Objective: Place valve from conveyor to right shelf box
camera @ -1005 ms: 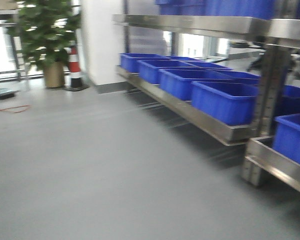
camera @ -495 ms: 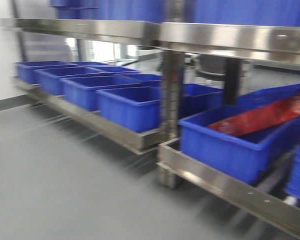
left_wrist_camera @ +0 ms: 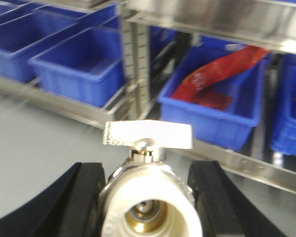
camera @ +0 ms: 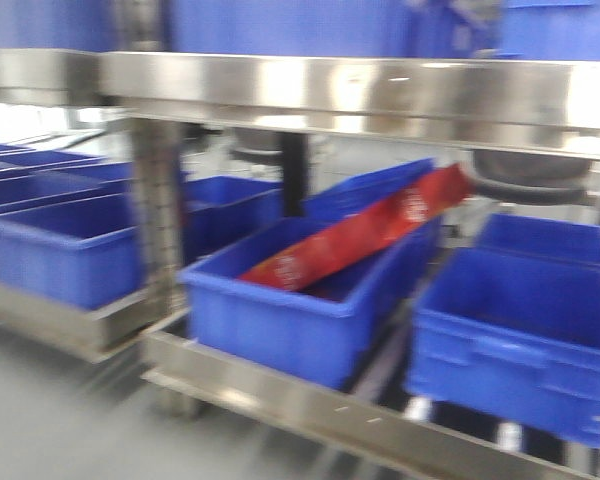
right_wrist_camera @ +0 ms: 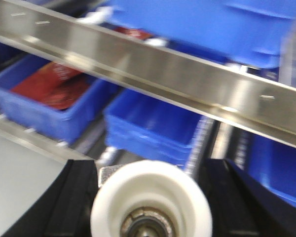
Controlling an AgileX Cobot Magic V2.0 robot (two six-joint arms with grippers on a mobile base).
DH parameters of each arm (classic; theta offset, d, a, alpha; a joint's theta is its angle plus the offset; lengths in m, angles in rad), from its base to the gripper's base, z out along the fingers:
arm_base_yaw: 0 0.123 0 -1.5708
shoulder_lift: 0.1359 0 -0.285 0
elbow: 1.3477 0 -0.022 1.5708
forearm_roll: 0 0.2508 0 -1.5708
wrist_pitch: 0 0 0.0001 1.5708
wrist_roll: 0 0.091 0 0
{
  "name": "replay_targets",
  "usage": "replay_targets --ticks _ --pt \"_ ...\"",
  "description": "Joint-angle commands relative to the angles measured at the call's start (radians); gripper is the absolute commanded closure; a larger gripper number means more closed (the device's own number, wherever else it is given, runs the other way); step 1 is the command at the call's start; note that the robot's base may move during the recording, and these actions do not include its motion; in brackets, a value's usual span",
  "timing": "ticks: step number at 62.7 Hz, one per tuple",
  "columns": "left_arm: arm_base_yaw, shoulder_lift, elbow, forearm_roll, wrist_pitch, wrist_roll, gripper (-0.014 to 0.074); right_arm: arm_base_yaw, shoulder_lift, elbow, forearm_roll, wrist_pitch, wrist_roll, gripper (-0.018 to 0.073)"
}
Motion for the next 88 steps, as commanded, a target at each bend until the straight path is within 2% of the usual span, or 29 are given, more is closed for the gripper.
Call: replay_targets --ticks 1,88 --pt "-0.003 -0.009 -0.006 -0.01 -0.058 -0.001 0.0708 -0.003 -0.012 -0.01 -0.006 -0.075 -0.004 0.0723" --pt "-0.003 -0.008 -0.006 -0.01 -0.057 -0.001 0.0708 -0.003 -0.012 -0.01 -0.006 -0.075 -0.004 0.0723"
